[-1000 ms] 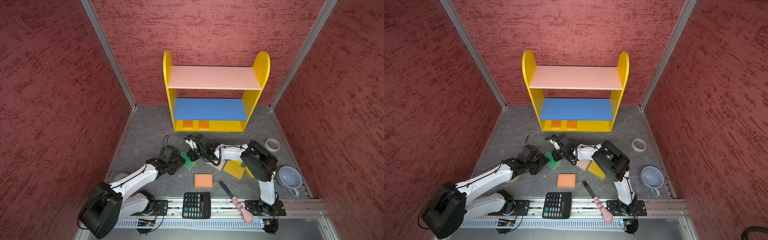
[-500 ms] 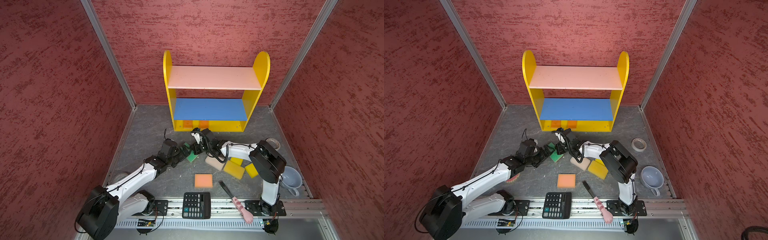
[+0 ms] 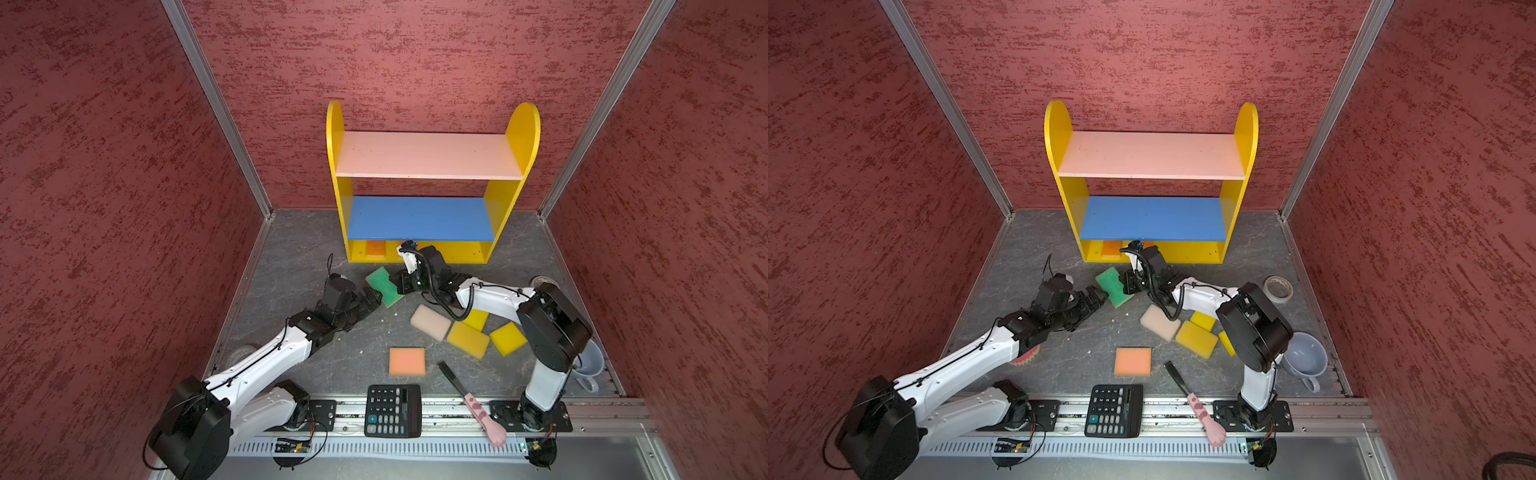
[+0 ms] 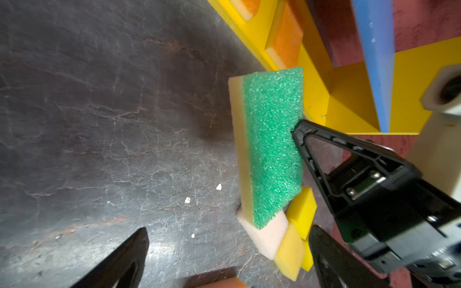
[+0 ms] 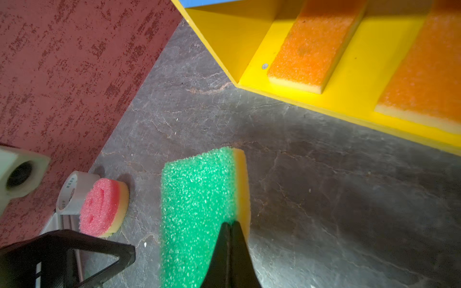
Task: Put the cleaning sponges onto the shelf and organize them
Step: 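Lower the green sponge upright beside the orange sponges with the right gripper, then press the green sponge flat against the shelf base with the right gripper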
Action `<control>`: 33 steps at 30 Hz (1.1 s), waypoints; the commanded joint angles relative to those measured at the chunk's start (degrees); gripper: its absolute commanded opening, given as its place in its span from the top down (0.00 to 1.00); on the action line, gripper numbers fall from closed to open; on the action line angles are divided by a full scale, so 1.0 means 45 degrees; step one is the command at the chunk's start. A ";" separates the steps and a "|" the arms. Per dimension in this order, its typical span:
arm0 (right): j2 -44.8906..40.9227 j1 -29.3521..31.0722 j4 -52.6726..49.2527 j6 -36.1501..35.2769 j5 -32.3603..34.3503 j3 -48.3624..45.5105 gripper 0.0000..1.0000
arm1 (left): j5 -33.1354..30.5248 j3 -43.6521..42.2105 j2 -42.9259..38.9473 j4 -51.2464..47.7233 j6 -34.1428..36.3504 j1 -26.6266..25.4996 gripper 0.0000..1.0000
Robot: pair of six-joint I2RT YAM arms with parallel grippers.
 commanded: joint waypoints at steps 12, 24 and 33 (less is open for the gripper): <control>-0.1886 -0.0092 0.1157 0.1320 0.1333 -0.1391 1.00 | -0.0806 -0.0041 0.0246 0.1272 0.0077 -0.0911 0.00; -0.3651 -0.0911 -0.0367 0.1051 0.3915 -0.3053 1.00 | 0.0467 0.1070 0.2983 0.2503 0.0255 -0.0765 0.00; -0.2827 -0.3117 0.1290 0.1364 0.5351 -0.3867 1.00 | 0.0185 0.0543 0.1907 0.0951 0.0078 0.0099 0.01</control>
